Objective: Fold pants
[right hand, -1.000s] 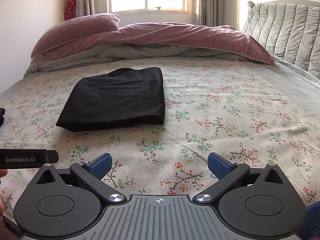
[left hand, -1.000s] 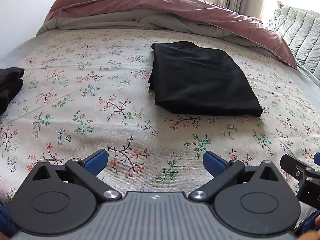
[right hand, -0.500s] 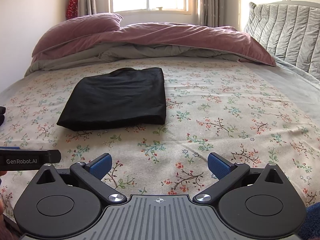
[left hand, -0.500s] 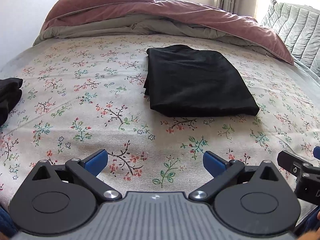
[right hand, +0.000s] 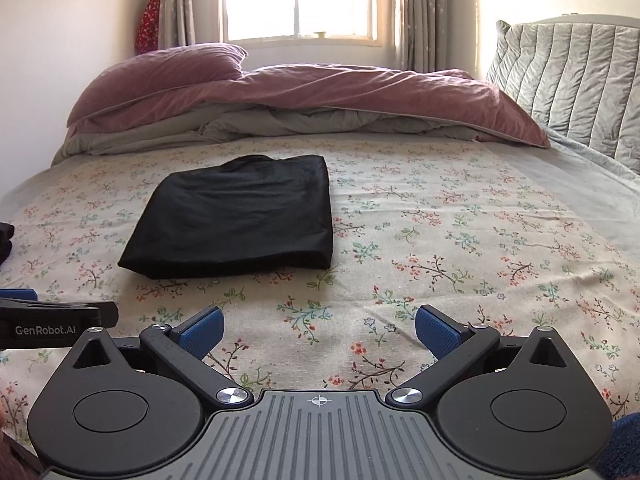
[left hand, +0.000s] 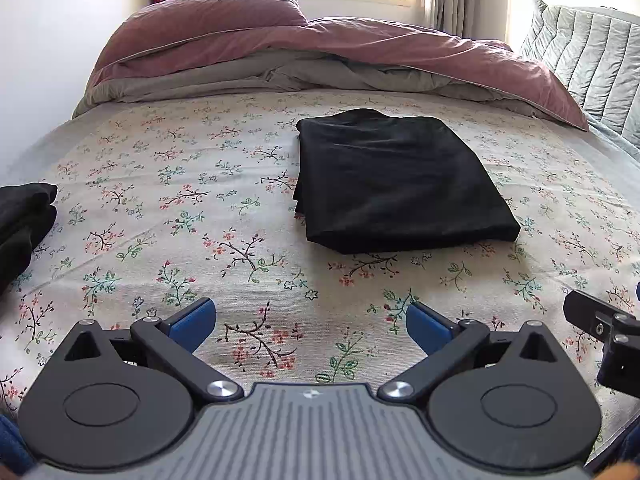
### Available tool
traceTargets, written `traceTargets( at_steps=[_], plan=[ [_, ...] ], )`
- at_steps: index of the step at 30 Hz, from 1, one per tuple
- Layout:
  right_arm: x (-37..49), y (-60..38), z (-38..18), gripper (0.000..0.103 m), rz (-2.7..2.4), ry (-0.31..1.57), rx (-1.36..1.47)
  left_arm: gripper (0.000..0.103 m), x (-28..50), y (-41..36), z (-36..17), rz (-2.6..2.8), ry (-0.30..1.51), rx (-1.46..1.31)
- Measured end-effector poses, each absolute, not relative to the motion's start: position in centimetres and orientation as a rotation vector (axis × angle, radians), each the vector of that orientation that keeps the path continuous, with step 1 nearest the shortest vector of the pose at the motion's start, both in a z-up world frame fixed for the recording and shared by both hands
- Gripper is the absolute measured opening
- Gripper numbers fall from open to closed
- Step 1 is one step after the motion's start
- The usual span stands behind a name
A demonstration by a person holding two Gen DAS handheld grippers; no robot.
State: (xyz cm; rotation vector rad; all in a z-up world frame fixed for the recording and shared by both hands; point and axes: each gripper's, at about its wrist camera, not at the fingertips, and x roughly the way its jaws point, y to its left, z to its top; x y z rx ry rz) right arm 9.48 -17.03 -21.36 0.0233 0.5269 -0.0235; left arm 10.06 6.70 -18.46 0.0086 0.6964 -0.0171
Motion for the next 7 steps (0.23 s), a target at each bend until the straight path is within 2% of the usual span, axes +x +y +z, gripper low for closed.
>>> traceTargets(
  at_steps=[7],
  plan=[
    [9.45,-16.99,-21.32,0.103,-0.024,0.529,0.022,0.103,9.78,6.42,-18.39,-0.024,0.683,0.020]
  ],
)
